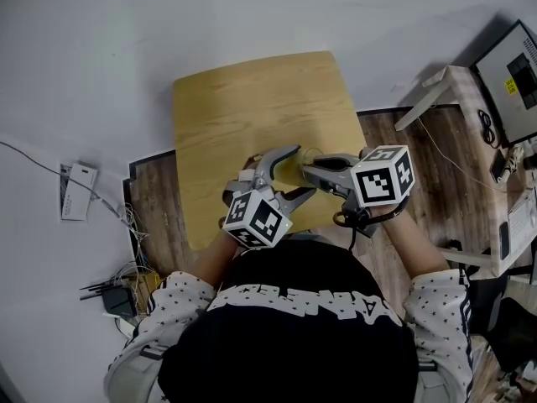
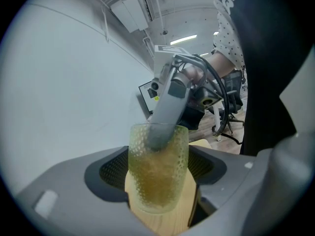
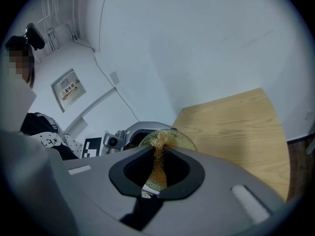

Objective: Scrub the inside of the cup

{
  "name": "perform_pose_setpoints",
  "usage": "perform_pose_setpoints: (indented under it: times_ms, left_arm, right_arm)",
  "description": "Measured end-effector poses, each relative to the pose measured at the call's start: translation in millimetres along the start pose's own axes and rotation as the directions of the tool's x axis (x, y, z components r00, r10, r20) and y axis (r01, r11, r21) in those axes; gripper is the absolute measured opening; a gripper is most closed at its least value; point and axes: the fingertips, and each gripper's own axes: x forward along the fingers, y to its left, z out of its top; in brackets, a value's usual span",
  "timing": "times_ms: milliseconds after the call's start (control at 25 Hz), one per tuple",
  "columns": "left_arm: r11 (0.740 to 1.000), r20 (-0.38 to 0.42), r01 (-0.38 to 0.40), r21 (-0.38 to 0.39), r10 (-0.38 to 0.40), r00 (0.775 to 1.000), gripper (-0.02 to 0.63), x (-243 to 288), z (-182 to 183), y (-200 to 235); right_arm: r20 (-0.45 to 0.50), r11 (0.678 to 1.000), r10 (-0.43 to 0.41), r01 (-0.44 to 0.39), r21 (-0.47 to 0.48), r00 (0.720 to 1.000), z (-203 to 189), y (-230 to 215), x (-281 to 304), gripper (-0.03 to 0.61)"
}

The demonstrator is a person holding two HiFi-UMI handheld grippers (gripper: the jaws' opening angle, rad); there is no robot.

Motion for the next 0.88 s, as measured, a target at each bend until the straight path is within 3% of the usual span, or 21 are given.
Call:
perform_pose_setpoints:
  times_ms: [480, 880]
  left_arm:
    - [1.0, 0.02, -0.011, -0.001, 0.012, 1.0, 0.367, -4, 2, 5]
    - [0.999, 0.028, -0.039, -0.022, 0.04, 0.999, 0.365, -12, 1, 15]
  right_arm:
    - [0.014, 0.999, 0.038, -0.038, -0.015, 0.999, 5, 7, -1, 0.052]
    - [0.05, 0.992, 0.117, -0.12, 0.046, 0.992, 12, 13, -1, 0.054]
